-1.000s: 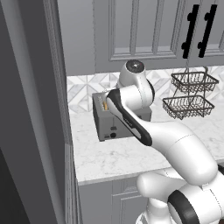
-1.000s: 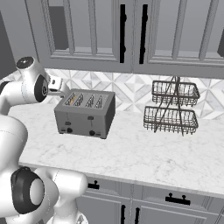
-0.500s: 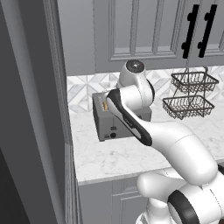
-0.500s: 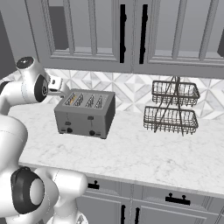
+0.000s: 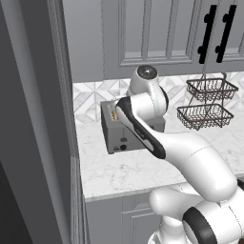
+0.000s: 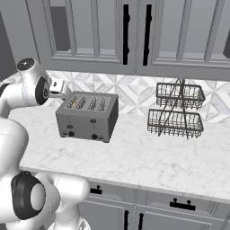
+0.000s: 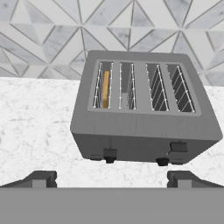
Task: Start the toaster. Once the lever pops up, take the bread to the plate on the dining counter.
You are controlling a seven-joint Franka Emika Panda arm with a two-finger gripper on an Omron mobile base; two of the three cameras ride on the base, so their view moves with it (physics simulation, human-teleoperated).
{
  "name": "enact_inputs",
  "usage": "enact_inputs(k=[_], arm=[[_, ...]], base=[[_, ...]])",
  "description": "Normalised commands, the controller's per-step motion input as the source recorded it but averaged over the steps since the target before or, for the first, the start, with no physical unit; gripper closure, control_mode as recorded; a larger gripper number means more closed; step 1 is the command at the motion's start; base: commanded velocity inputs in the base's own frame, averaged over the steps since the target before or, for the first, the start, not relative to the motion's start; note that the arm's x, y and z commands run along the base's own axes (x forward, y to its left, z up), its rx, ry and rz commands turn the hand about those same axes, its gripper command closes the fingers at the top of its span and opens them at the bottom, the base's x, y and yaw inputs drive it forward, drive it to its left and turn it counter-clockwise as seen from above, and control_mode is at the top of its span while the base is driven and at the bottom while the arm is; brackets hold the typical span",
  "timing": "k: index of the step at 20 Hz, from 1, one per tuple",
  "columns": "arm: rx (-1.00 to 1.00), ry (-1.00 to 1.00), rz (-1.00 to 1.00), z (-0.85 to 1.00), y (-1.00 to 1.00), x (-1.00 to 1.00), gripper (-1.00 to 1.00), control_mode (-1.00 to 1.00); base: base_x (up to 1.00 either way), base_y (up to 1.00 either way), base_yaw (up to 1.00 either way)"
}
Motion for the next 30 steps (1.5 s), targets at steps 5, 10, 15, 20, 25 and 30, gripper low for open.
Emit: enact_inputs(k=[5, 10, 15, 20, 25, 30], arm=[[0.00, 0.00, 0.00, 0.00, 0.00, 0.00, -1.00, -1.00], [0.00, 0.00, 0.00, 0.00, 0.00, 0.00, -1.00, -1.00], [0.00, 0.00, 0.00, 0.00, 0.00, 0.00, -1.00, -1.00], [0.00, 0.00, 0.00, 0.00, 0.00, 0.00, -1.00, -1.00], [0.00, 0.00, 0.00, 0.00, 0.00, 0.00, -1.00, -1.00], [0.00, 0.00, 0.00, 0.00, 0.00, 0.00, -1.00, -1.00]], base=[[0.00, 0.00, 0.00], [0.00, 0.00, 0.00], [0.00, 0.00, 0.00], [0.00, 0.00, 0.00], [0.00, 0.00, 0.00], [0.00, 0.00, 0.00]])
